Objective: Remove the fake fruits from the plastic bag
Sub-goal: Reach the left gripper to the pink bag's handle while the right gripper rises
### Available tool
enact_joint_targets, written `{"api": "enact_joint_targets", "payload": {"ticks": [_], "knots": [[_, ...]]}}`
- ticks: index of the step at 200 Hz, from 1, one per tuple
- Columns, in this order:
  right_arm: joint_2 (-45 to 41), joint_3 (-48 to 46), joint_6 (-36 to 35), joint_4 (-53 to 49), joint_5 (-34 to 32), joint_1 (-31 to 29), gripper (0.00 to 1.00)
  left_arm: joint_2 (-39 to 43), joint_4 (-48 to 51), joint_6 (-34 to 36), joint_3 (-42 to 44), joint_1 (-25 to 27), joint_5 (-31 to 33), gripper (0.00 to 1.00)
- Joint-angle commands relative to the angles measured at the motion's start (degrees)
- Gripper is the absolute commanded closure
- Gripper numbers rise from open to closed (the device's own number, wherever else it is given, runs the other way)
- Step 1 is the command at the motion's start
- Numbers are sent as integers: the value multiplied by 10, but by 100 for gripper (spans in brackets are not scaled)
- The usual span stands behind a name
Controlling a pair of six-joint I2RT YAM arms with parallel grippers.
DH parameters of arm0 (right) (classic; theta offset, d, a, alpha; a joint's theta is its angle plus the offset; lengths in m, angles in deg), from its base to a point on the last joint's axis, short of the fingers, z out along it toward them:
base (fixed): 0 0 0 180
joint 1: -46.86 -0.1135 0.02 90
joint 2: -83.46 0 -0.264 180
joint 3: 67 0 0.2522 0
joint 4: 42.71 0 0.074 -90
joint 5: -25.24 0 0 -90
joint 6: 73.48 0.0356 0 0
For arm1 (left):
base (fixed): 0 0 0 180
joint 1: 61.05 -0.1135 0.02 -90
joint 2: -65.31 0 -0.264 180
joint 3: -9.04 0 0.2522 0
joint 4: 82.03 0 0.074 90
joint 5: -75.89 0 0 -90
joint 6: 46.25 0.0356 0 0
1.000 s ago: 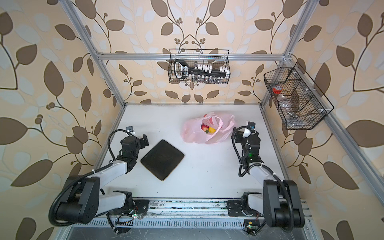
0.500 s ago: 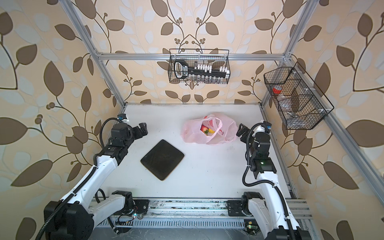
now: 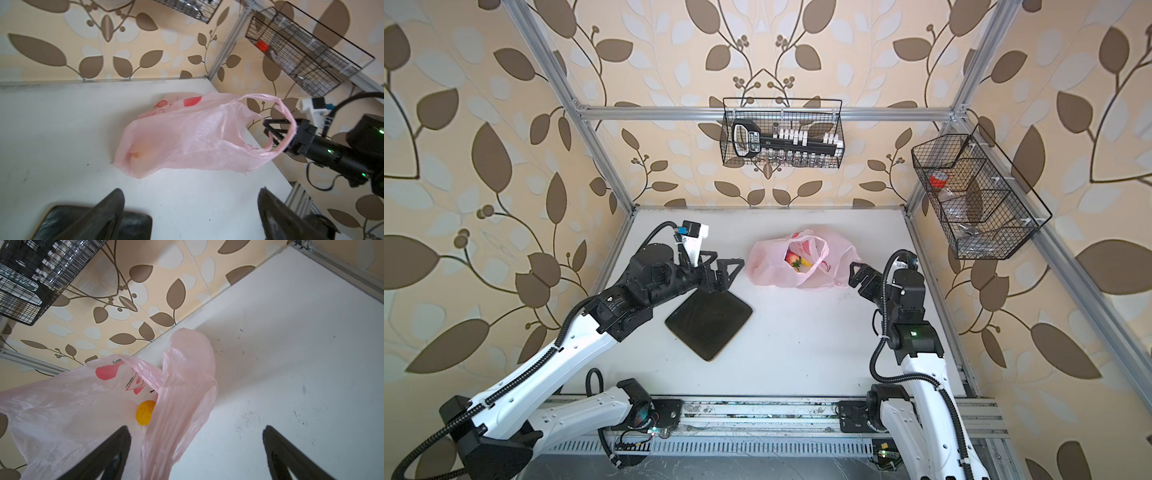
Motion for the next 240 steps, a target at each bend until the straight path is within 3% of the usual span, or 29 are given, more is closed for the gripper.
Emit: {"api": "enact_joint_targets", "payload": {"ticks": [1,28,56,134,158,182,200,206,219,240], "knots": [[-9,13,6,-12,6,-2,0,-34,20,29,-49,70,38,1],[-6,12,9,-5,3,-3,0,-78,38,41,-97,150,54,1],[4,11,11,-2,6,-3,0,-117,38,46,-132,192,43,1],[12,3,18,6,13,-2,0,-329,131,87,-352,208,110,1],[10,2,19,4,16,-2,0,-401,154,89,-425,207,164,5],[6,3,21,0,20,-2,0,-455,159,94,-486,208,210,19],[0,8,21,-9,16,-1,0,-482,146,88,-509,207,254,45],[-3,11,19,-13,14,-2,0,-483,141,82,-509,207,272,58],[-10,23,12,-25,3,-2,0,-468,120,62,-485,208,308,79],[-23,49,1,-46,-34,-2,0,-388,3,38,-351,207,334,93]]}}
